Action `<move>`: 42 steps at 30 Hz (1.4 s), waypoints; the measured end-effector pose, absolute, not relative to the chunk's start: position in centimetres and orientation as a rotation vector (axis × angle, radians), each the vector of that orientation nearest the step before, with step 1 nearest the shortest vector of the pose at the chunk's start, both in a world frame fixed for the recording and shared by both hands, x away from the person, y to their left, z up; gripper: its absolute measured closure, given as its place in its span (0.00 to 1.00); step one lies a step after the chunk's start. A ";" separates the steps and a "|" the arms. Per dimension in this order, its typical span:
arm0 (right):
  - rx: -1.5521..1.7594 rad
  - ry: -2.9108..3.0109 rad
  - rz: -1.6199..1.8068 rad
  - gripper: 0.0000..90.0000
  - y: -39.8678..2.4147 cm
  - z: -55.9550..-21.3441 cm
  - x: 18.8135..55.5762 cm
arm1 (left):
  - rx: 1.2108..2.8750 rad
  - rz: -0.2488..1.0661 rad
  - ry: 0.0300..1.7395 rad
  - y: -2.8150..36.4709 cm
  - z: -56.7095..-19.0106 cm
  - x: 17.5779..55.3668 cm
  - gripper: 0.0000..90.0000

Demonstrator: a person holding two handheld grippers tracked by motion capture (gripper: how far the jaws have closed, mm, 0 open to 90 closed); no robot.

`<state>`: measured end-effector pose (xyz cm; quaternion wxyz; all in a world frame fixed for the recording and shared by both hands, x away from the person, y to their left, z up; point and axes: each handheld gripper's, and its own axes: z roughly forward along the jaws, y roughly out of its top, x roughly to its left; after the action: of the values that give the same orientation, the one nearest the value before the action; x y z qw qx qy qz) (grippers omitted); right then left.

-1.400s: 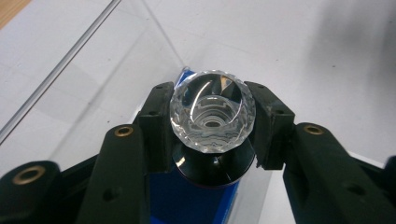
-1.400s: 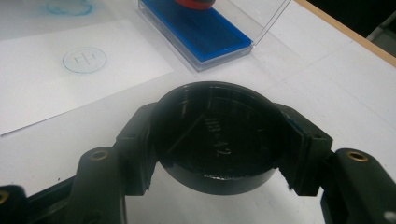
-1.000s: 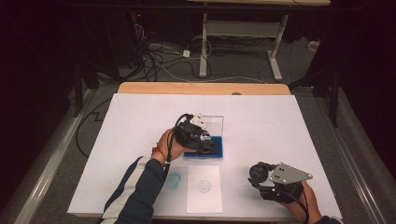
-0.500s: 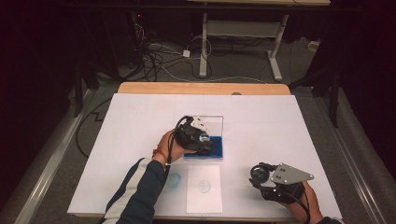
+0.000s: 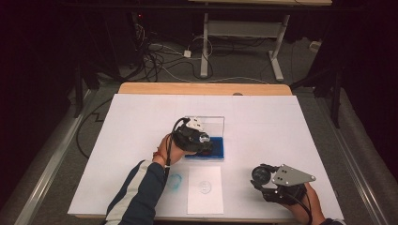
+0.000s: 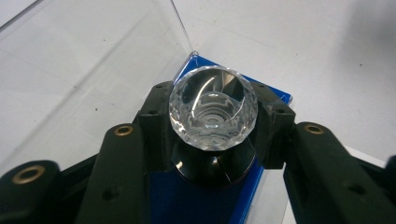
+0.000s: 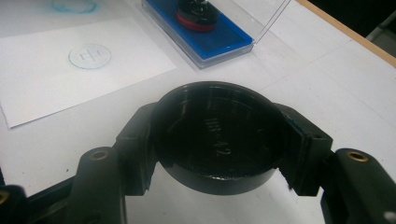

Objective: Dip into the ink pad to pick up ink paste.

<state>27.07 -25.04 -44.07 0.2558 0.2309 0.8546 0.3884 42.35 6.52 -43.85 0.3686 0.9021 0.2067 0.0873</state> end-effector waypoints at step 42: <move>0.622 2.313 1.066 0.42 -25.3 -43.8 27.0 | 2.366 0.309 0.497 6.0 -38.2 42.6 0.60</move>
<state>27.00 -25.30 -43.85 0.2573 0.2293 0.8526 0.3929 42.60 6.04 -38.15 0.3448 0.9112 0.1913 0.1189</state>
